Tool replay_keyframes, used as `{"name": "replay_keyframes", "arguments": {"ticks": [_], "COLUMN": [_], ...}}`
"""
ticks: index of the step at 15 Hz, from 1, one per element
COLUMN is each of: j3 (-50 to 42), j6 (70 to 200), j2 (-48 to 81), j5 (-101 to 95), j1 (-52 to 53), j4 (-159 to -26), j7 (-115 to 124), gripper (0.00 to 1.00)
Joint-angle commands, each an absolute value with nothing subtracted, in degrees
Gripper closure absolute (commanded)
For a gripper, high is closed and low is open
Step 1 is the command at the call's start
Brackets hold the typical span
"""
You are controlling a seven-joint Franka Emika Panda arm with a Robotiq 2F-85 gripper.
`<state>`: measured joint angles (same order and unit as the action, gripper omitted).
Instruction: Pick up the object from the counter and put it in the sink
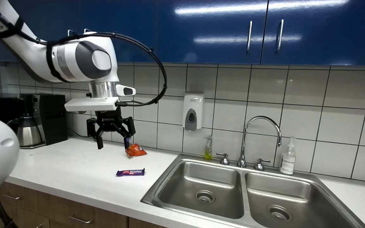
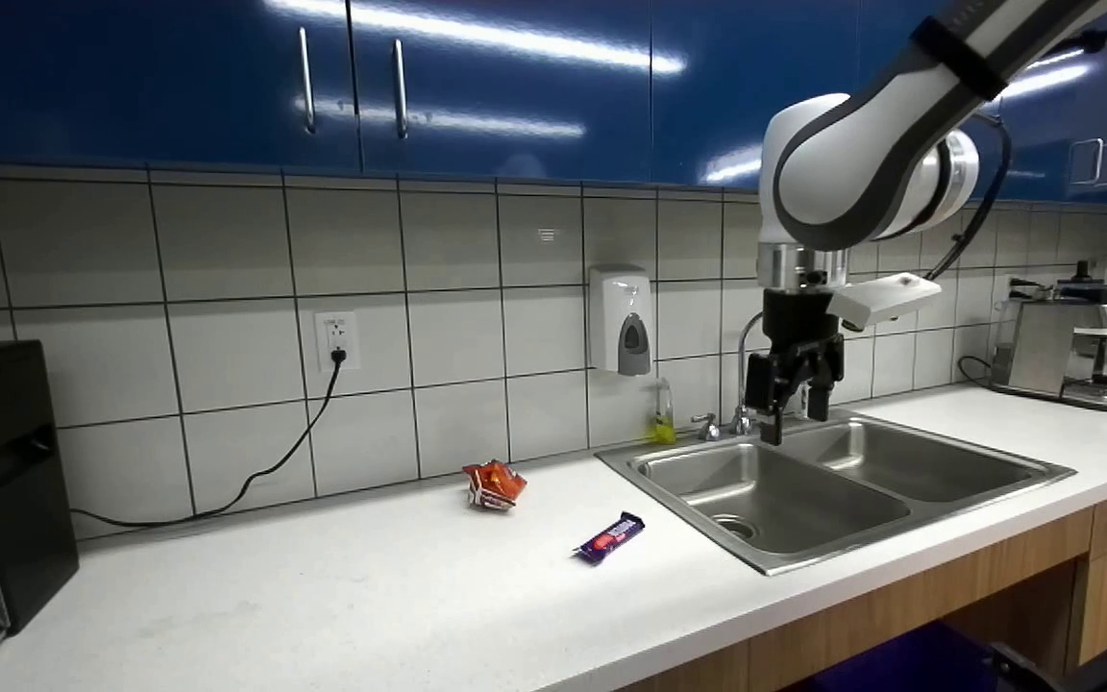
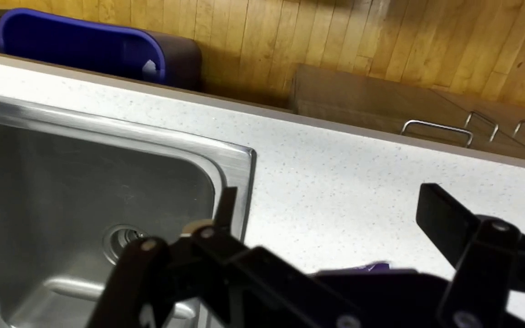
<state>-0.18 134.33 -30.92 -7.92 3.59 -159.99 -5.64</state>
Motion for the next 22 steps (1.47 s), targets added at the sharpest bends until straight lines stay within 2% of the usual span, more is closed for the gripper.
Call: {"name": "replay_keyframes", "arguments": {"ticks": [1,10,16,22], "j3": [3.28,9.01,4.99,0.63], "j6": [140.89,152.94,152.72,152.62], "j2": [-22.32,0.36,12.27,21.26], "j5": [-7.47,-15.90,-23.34,-22.65], "j1": [4.59,3.55,7.14,11.91], "j4": [-157.81,-146.54,-135.77,-126.94], "j7": [-2.25,11.85,19.50,20.16], "gripper": [0.00,0.00,0.00,0.00]}}
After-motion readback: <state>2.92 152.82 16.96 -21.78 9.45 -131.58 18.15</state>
